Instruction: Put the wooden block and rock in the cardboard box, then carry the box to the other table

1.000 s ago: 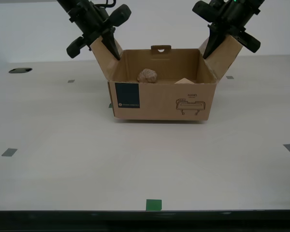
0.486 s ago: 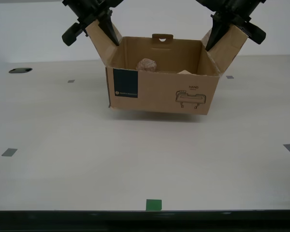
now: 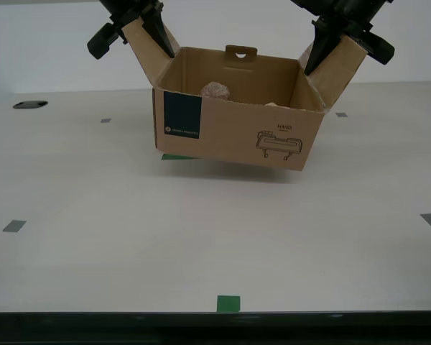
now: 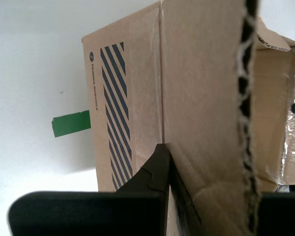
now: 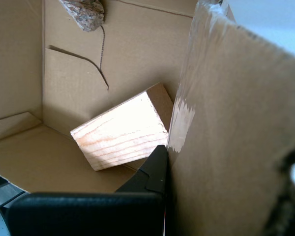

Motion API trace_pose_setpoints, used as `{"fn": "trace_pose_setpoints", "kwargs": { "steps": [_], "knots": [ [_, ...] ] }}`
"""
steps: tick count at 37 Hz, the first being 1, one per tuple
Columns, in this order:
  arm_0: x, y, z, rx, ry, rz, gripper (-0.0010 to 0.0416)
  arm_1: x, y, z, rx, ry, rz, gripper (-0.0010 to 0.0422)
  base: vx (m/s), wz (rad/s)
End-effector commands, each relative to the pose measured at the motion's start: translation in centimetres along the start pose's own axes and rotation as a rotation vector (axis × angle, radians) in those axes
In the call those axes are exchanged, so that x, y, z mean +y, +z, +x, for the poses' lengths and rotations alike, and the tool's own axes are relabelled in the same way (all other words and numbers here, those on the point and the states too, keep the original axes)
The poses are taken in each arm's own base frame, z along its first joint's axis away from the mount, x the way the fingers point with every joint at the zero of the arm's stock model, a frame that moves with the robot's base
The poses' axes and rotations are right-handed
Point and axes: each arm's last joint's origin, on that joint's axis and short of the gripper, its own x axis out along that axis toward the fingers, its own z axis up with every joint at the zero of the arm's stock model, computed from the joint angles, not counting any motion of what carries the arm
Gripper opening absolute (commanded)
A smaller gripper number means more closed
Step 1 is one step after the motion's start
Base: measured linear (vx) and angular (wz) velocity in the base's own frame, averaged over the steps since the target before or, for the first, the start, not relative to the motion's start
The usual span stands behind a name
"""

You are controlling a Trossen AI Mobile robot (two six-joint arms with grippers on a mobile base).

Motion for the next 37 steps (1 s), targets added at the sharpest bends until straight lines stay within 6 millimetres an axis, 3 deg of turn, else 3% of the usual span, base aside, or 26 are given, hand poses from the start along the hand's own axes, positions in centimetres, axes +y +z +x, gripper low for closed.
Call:
{"fn": "trace_pose_setpoints", "kwargs": {
  "steps": [1,37],
  "knots": [
    [0.16,-0.28,0.04,0.025,0.013,0.005,-0.0002,-0.28,0.15,-0.37,-0.022,-0.015,0.009,-0.0002,-0.026,-0.009],
    [0.26,-0.48,-0.04,0.038,0.012,-0.014,-0.0001,-0.38,-0.34,-0.48,0.017,-0.020,-0.024,-0.0002,-0.085,-0.033]
  ]
}}
